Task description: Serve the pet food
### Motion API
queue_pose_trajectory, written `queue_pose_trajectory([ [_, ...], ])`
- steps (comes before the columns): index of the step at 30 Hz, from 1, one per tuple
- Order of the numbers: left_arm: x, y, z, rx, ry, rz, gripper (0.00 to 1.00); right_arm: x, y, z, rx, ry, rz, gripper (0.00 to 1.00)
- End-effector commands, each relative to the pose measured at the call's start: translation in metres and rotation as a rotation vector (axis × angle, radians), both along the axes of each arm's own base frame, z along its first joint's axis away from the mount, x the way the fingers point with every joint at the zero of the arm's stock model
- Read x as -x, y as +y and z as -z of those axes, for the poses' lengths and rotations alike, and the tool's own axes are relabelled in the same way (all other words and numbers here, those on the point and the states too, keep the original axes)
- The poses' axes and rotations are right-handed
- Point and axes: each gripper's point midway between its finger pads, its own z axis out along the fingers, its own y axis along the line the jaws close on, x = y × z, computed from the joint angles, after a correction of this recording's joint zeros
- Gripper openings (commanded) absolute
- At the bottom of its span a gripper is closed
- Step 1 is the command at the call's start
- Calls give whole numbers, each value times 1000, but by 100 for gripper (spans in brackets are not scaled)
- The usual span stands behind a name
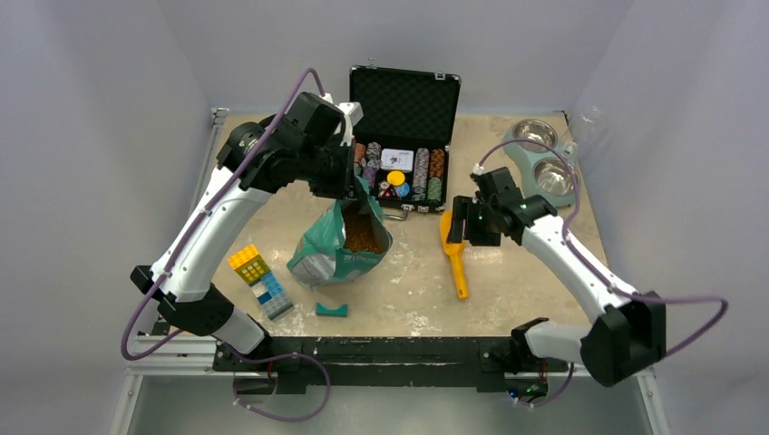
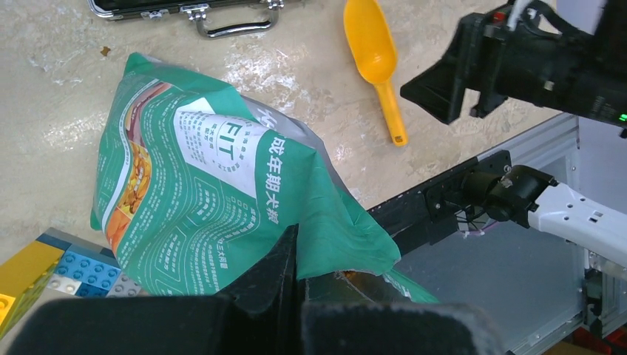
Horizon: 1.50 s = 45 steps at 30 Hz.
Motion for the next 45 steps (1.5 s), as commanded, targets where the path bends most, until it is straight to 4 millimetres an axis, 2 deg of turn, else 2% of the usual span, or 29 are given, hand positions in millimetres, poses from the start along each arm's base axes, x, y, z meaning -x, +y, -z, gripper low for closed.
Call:
queue_pose_trajectory([
  [1, -1, 0, -25, 67, -58, -21, 0, 4, 39, -32, -289, -143, -198, 67],
  [7, 6, 4, -25, 64, -36, -16, 0, 0, 27, 0, -379, -125, -182, 66],
  [10, 9, 6, -25, 61, -31, -12, 0, 1, 37, 15, -369, -91, -205, 66],
  [15, 10, 5, -27, 66, -32, -4, 0, 5, 49, 44, -234, -30, -235, 65],
  [17, 12, 4, -28, 72, -26, 3, 0, 1, 41, 53, -114, -34, -208, 66],
  [19, 13, 4, -27, 73, -24, 7, 0, -1, 35, 53, 10, -54, -197, 64],
  [21, 14, 5, -27, 70, -25, 10, 0, 0, 38, 46, 110, -91, -208, 62],
  [24, 14, 6, -27, 67, -29, 13, 0, 7, 51, 38, 182, -133, -258, 57],
  [26, 15, 6, -27, 67, -34, 17, 0, 11, 61, 36, 187, -140, -289, 49],
  [28, 15, 6, -27, 65, -34, 17, 0, 15, 72, 39, 171, -138, -337, 36],
  [31, 15, 7, -25, 63, -32, 22, 0, 16, 82, 50, 165, -103, -381, 29],
  [42, 20, 7, -24, 67, -22, 32, 0, 28, 106, 86, 56, -27, -433, 20],
  [45, 20, 7, -24, 65, -21, 35, 0, 34, 112, 97, 27, 22, -430, 12],
])
